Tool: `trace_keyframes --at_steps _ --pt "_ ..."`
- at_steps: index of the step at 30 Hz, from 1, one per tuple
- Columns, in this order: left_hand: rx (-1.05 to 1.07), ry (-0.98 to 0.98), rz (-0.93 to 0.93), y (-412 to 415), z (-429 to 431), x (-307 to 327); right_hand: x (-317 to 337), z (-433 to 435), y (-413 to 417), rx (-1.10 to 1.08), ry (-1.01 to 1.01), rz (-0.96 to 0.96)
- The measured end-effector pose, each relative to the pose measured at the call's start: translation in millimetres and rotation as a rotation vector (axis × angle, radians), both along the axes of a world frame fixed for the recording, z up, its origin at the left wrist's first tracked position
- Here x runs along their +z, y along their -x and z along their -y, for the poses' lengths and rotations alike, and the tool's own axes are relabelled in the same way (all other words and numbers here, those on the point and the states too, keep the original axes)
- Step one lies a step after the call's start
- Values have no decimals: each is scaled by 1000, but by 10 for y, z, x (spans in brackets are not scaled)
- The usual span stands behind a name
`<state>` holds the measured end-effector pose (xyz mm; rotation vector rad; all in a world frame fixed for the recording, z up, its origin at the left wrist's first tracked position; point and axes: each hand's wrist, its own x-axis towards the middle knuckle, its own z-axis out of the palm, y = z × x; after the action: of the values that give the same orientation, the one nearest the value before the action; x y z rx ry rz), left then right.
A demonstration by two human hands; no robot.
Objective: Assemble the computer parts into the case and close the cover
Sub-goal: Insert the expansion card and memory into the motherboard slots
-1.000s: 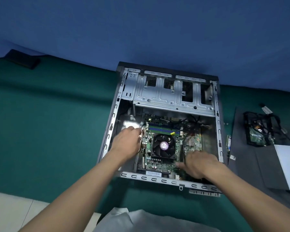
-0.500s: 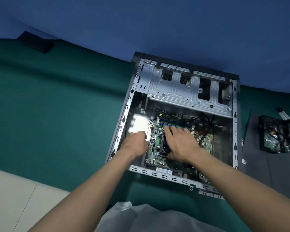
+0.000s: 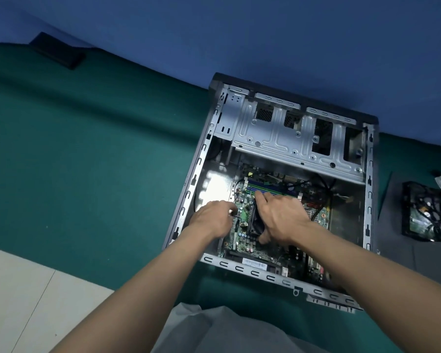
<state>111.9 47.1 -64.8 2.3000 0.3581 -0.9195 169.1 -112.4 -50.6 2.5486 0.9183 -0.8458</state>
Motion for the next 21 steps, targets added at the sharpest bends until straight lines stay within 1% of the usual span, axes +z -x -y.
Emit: trace_keyframes --at_steps 2,4,5,6,8,9,10,13,15,16,18,21 --pt "-58 -17 -39 -15 12 5 17 -32 -41 -23 12 -90" --pt "-80 -28 -82 -31 24 14 104 -75 -110 -195 -38 -280" --pt "-76 -26 -85 -43 26 14 158 -97 -146 -274 -103 -323" --pt "-70 -30 -75 -53 27 11 197 -131 -180 -308 -188 -284" --pt "-72 -60 -45 -66 29 3 239 -237 -239 -251 -395 -38" --pt "-78 -81 -35 -64 31 0 250 -311 -267 -207 -470 32" --pt "-84 -97 -33 -62 29 -3 264 -392 -289 -158 -484 42" --pt "-90 -80 -59 -40 23 -14 206 -575 -313 8 -325 10" --pt "-110 -75 -78 -33 17 -18 132 -591 -332 8 -254 20" --pt "-131 -79 -89 -31 15 -17 98 -577 -353 -34 -246 15" --pt "-178 -91 -108 -28 6 -11 66 -526 -426 -160 -307 -42" --pt "-211 -83 -131 -28 11 -16 102 -412 -528 -332 -465 -197"
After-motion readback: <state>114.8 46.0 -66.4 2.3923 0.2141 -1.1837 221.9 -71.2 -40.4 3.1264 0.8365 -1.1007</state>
